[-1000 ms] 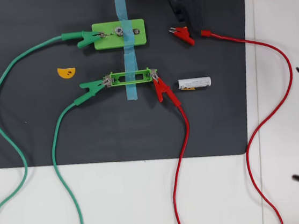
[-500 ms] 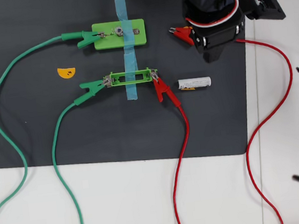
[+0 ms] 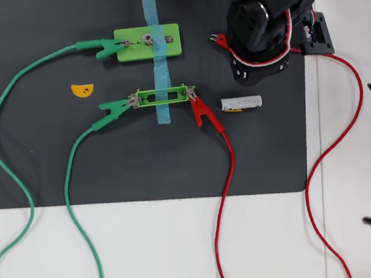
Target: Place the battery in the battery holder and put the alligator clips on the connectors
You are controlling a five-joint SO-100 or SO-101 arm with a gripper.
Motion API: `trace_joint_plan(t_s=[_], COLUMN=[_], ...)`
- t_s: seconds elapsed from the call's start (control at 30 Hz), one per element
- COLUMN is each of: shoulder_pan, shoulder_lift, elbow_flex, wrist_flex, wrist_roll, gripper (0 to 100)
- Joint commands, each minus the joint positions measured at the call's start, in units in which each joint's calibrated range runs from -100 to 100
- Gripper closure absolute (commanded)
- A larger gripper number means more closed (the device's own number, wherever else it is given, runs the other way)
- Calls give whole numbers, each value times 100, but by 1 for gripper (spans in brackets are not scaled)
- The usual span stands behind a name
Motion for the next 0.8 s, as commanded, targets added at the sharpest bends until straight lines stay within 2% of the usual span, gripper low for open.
trace_joint_plan(t_s=[0.0, 0.17, 0.3, 0.77], shoulder_pan=[51, 11, 31, 505], shoulder_lift=[-25, 60, 69, 1115], elbow_flex=[-253, -481, -657, -1060], wrist_flex=[-427, -1029, -1012, -1063], wrist_roll=[25, 20, -12, -12], gripper=[92, 89, 85, 85])
